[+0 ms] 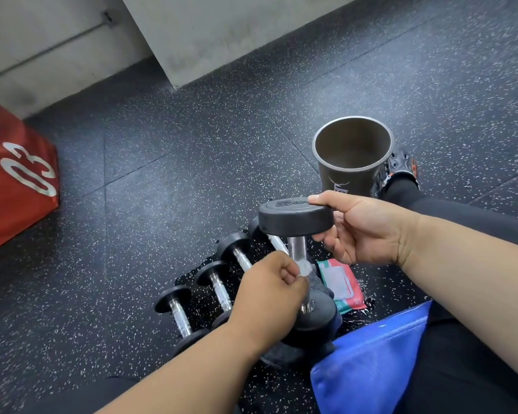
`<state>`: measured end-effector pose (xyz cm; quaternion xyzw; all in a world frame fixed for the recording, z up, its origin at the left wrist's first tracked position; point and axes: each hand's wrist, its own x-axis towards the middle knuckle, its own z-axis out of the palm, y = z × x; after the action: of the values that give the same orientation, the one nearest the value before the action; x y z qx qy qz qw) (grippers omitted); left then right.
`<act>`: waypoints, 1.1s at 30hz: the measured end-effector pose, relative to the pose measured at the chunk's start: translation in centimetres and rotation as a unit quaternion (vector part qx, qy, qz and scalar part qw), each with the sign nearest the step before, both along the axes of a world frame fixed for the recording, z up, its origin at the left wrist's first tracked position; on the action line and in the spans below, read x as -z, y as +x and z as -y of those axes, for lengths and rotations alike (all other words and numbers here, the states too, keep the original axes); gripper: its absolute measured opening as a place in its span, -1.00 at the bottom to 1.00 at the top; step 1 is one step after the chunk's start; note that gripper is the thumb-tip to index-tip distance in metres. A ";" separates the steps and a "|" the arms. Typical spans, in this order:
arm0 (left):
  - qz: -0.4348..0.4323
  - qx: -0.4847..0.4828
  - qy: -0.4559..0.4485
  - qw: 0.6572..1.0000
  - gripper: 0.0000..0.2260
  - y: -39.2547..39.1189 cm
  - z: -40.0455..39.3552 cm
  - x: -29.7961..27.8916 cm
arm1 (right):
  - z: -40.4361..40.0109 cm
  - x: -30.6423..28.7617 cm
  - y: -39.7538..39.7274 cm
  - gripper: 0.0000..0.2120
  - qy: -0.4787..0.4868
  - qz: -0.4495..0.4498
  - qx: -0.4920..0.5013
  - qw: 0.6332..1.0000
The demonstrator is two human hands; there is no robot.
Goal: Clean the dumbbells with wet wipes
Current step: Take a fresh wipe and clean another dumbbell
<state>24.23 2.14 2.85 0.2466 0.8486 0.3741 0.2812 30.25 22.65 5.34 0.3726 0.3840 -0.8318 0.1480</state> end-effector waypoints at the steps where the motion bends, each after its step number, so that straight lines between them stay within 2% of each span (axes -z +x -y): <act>1: -0.005 -0.015 0.013 1.000 -0.86 -0.2 0.0 -0.2 | 0.1 -0.1 0.0 -0.66 0.002 0.000 -0.001 1.000; 8: -0.138 -0.076 0.012 0.987 -0.73 -2.6 0.5 -1.1 | 0.1 -0.2 0.0 -0.67 -0.007 -0.008 -0.002 1.000; 10: -0.099 -0.039 -0.031 0.994 -0.76 -2.4 0.6 -0.7 | 0.0 -0.2 0.0 -0.66 -0.007 -0.008 -0.001 1.000; 12: -0.013 0.023 -0.058 0.998 -0.81 -1.0 0.7 -0.1 | 0.1 -0.1 0.0 -0.67 -0.007 -0.009 -0.001 1.000; 14: 0.001 0.057 -0.071 0.996 -0.80 0.1 0.8 0.5 | 0.1 -0.2 0.0 -0.67 -0.006 -0.008 -0.002 1.000; 16: -0.003 0.054 -0.074 0.996 -0.75 0.0 0.6 0.5 | 0.1 -0.2 0.0 -0.67 -0.007 -0.009 0.000 1.000; 18: 0.032 0.016 -0.050 0.998 -0.78 -0.9 0.5 -0.1 | 0.1 -0.3 0.0 -0.67 -0.001 -0.008 -0.001 1.000; 22: -0.026 -0.023 -0.081 0.996 -0.79 -2.6 0.9 -0.5 | 0.1 -0.2 0.1 -0.67 0.005 -0.009 0.001 1.000; 25: 0.001 0.005 -0.105 0.994 -0.78 -0.3 1.0 0.0 | 0.3 -0.3 0.0 -0.67 0.007 -0.010 0.001 1.000; 28: -0.037 0.033 -0.139 0.989 -0.78 1.7 1.0 0.5 | 0.4 -0.5 -0.1 -0.66 0.004 -0.009 -0.002 1.000; 33: -0.096 0.024 -0.168 0.981 -0.76 -2.3 0.9 -0.6 | 0.4 -0.4 0.0 -0.69 0.006 -0.011 -0.011 1.000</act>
<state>21.90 1.24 3.44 0.2508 0.9163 0.1938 0.2448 30.29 22.29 5.74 0.3600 0.3947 -0.8319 0.1503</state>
